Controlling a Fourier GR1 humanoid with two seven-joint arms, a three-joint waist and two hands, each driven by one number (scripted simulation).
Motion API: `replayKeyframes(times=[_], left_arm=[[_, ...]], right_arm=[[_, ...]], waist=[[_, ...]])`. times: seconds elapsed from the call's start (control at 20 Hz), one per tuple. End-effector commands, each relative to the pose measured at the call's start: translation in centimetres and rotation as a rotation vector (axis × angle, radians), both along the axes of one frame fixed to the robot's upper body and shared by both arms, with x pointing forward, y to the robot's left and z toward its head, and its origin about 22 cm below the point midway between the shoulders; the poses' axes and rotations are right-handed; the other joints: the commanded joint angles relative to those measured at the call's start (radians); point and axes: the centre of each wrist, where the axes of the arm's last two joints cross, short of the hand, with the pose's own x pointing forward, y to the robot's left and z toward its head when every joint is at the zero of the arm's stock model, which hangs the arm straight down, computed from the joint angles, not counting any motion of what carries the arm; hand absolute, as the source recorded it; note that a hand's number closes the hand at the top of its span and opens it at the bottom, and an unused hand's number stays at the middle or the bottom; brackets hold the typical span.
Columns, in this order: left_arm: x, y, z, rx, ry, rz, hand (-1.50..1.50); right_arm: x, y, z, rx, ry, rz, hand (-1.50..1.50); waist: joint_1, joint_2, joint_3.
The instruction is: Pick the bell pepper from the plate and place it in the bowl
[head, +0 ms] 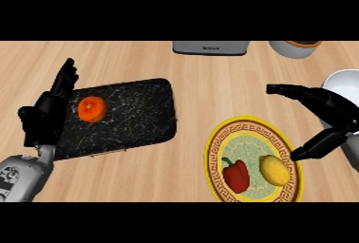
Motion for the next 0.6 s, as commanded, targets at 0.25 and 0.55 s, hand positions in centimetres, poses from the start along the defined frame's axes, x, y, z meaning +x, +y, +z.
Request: replayKeyframes(times=[0.25, 0.55], left_arm=[[-0.3, -0.7, -1.3, 0.005, -0.001, 0.015, 0.0], [-1.2, -0.6, -0.8, -0.011, 0.006, 0.036, 0.0]], right_arm=[[1.7, 3.9, 4.4, -0.401, -0.18, 0.27, -1.5], [1.3, 7.6, 3.1, -0.517, -0.198, 0.379, -1.5]], waist=[[-0.014, -0.006, -0.004], [-0.026, -0.011, -0.004]])
